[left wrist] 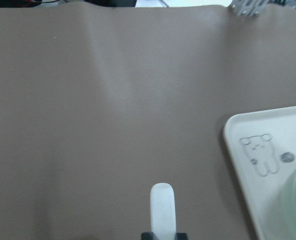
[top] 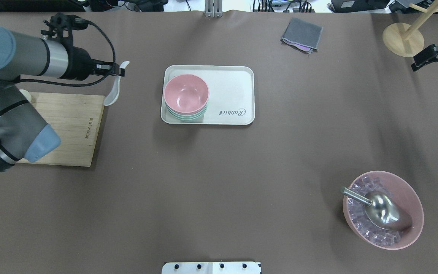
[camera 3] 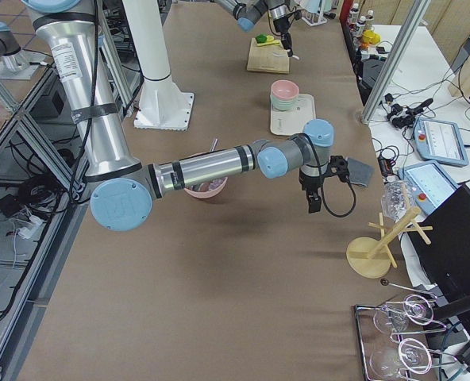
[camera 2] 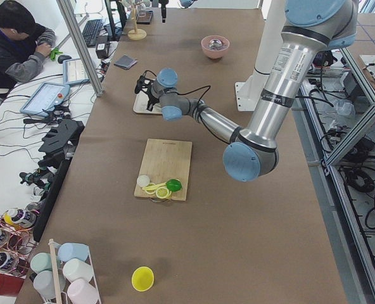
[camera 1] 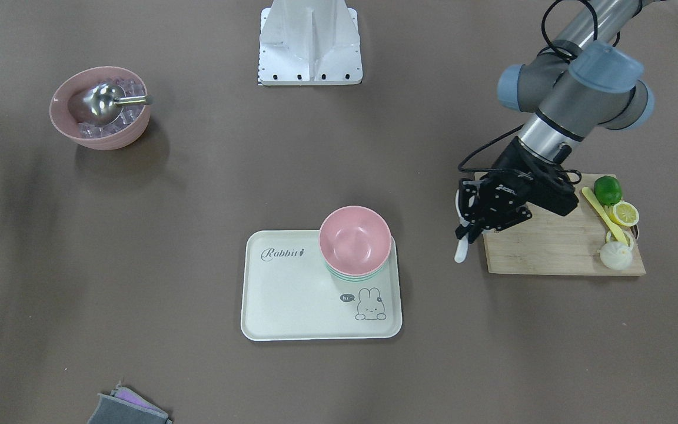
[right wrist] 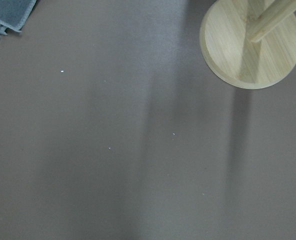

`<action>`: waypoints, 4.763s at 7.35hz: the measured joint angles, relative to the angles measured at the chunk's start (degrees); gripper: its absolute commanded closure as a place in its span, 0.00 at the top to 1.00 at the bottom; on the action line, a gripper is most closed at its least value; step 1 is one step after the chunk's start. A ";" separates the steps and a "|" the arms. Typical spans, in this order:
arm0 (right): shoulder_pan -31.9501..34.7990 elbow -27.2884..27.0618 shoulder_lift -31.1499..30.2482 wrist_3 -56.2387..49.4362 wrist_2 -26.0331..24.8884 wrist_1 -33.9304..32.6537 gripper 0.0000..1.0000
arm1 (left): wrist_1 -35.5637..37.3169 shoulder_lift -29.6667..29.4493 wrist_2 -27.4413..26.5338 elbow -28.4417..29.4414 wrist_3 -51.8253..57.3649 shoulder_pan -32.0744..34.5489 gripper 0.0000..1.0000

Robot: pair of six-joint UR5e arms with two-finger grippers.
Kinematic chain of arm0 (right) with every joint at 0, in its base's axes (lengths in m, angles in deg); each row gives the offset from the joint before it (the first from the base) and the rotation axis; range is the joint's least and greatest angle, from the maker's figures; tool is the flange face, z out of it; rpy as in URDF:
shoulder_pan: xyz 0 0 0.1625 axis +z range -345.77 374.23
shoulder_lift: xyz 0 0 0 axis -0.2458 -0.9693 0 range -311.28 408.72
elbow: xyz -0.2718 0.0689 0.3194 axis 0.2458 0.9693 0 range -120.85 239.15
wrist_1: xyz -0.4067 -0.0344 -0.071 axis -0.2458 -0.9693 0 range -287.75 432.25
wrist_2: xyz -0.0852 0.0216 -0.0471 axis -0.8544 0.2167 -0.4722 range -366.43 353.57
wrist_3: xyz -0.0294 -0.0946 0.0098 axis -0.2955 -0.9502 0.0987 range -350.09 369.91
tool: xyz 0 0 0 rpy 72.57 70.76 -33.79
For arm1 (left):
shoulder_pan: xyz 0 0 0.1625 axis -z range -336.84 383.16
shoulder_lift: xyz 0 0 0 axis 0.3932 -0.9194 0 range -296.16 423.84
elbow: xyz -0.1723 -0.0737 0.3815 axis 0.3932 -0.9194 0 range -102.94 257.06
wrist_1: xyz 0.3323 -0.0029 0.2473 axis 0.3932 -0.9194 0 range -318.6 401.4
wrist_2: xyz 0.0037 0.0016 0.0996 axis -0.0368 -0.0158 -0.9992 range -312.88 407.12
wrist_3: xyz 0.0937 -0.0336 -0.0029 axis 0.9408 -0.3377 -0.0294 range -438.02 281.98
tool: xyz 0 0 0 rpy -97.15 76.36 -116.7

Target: Stack pink bowl on green and place spoon

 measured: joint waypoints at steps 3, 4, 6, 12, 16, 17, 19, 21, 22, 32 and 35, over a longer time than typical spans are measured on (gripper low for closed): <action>1.95 -0.33 -2.99 0.06 0.35 3.45 1.00 | 0.04 -9.36 -1.09 4.09 -2.72 -4.88 0.00; 2.26 -0.35 -3.25 0.06 0.38 3.63 1.00 | 0.01 -11.68 -3.57 6.47 -2.74 -6.16 0.00; 2.56 -0.35 -3.35 0.10 0.33 3.71 1.00 | -0.28 -15.32 -9.72 10.51 -2.61 -8.03 0.00; 2.61 -0.35 -2.92 0.16 0.16 3.58 1.00 | -15.73 -15.88 -19.15 21.01 -1.11 -10.98 0.00; 2.61 -0.37 -2.85 0.16 0.05 3.56 1.00 | -18.24 -13.77 -19.40 21.09 4.09 -11.80 0.98; 2.70 -0.38 -2.91 0.14 -0.07 3.60 1.00 | -18.55 -13.72 -19.30 20.79 5.17 -11.82 0.98; 3.37 -0.18 -3.56 0.02 -0.35 3.54 1.00 | -17.31 -13.80 -16.94 19.74 5.48 -10.46 0.97; 4.73 -0.04 -5.07 -0.07 -0.49 3.54 1.00 | -11.46 -11.59 -4.56 17.25 5.99 -3.72 0.97; 5.66 -0.01 -6.01 -1.17 -0.43 3.46 1.00 | -9.45 -8.96 3.18 16.00 6.19 1.18 0.97; 12.59 -0.90 -15.63 -9.39 -0.42 4.05 1.00 | 28.03 13.09 12.28 12.78 55.13 36.62 0.98; 12.91 -0.93 -17.75 -12.07 -1.24 4.29 1.00 | 24.43 22.98 18.12 9.71 55.73 36.85 0.98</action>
